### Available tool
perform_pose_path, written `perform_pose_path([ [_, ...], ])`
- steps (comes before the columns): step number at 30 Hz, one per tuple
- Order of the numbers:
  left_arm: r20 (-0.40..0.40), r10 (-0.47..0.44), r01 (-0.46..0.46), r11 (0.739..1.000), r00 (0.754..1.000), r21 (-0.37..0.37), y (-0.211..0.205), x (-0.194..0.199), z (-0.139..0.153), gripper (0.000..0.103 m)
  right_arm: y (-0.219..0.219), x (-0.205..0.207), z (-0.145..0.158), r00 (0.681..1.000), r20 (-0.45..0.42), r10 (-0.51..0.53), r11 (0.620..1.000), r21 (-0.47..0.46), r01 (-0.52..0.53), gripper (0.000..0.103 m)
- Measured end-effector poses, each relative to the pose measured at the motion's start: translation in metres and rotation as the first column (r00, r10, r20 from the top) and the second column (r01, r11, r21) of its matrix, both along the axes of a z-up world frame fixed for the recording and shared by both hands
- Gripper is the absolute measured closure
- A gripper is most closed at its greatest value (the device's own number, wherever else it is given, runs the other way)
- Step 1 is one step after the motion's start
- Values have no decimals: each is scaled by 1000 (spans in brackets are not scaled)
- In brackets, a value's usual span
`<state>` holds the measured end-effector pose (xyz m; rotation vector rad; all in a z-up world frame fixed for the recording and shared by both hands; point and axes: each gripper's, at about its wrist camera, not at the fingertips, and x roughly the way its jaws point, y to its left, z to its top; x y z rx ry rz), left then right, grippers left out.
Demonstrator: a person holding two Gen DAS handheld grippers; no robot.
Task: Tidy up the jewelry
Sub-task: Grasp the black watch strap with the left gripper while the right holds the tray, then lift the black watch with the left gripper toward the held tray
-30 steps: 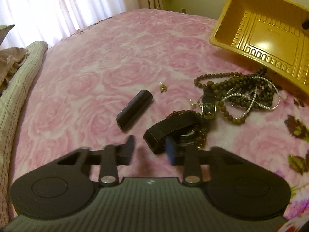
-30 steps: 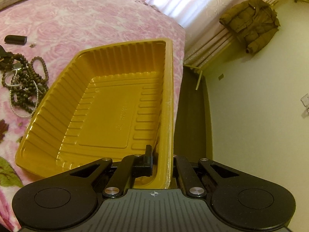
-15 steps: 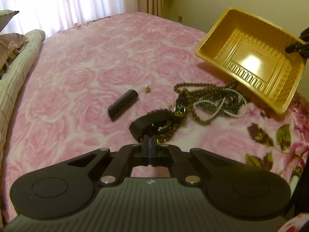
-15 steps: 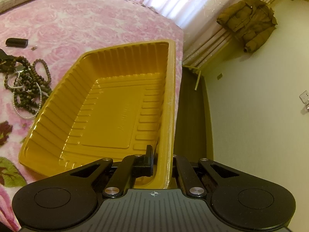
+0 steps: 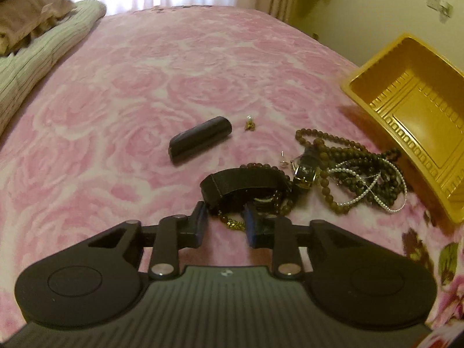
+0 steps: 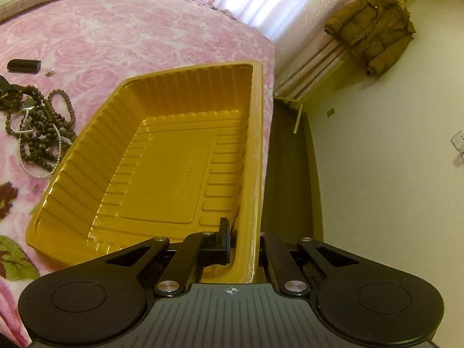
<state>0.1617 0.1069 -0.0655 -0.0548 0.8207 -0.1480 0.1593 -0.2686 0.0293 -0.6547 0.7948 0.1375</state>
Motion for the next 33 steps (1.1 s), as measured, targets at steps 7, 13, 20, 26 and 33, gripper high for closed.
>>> perform_pose_path([
  [7,-3,-29,29,999,1000,13,0,-29,5,101,-1,0,0,1000,6,3,1000,2,-3,99],
  [13,32,-84,83,996,996,21,-8,-49,21,103,-3,-3,1,1000,6,1,1000,5,-1,99],
  [20,53,-96,87,986,994,144,-17,-41,14,95,-1,-5,1,1000,10,6,1000,4,-6,99],
  [26,72,-211,192,958,975,213,-28,-31,0,91,-2,-4,1,1000,6,-1,1000,7,1,99],
  [33,47,-269,242,920,962,309,-40,-21,-14,89,-3,-1,1,1000,4,-1,1000,7,1,99],
])
